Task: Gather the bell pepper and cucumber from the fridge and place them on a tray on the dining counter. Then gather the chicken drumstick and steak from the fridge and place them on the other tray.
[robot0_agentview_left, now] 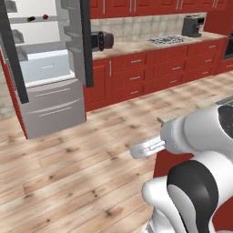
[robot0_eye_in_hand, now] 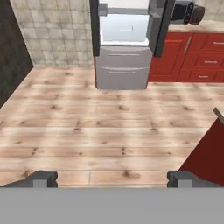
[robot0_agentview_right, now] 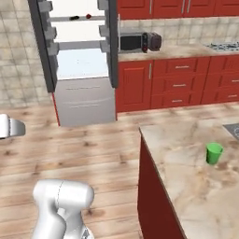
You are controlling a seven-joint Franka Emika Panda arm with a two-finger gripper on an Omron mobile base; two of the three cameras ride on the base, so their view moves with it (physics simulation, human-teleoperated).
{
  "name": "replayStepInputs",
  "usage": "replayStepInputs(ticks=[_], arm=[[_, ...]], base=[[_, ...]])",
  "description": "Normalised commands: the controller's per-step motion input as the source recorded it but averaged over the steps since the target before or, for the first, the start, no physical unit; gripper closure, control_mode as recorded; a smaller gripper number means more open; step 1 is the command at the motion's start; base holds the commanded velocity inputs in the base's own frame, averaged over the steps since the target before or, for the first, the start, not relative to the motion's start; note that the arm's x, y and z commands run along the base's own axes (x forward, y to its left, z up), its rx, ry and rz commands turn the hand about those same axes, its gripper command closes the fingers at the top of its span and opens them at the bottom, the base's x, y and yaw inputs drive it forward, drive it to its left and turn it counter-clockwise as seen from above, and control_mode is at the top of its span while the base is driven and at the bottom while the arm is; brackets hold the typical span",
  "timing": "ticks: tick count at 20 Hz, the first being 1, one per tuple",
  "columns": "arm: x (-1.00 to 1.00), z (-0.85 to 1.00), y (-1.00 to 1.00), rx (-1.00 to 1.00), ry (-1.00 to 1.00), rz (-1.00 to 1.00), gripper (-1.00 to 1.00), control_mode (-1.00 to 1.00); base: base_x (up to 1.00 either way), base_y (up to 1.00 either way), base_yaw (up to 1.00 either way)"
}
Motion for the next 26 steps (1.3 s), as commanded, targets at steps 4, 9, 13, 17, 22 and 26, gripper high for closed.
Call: replayStepInputs(ticks=[4,9,13,17,22,26], arm=[[0.00,0.00,0.00,0.00,0.00,0.00,-1.00,1.00],[0.00,0.00,0.00,0.00,0.00,0.00,-1.00,1.00],[0.00,0.00,0.00,0.00,0.00,0.00,-1.00,1.00],[0.00,0.00,0.00,0.00,0.00,0.00,-1.00,1.00],[0.00,0.00,0.00,0.00,0.00,0.00,-1.00,1.00],[0.00,0.00,0.00,0.00,0.00,0.00,-1.00,1.00]], base=[[1.00,0.00,0.11],[1.00,0.00,0.09],[1.00,0.00,0.08],[1.00,0.00,0.06],[1.00,-0.04,0.05],[1.00,-0.25,0.05]])
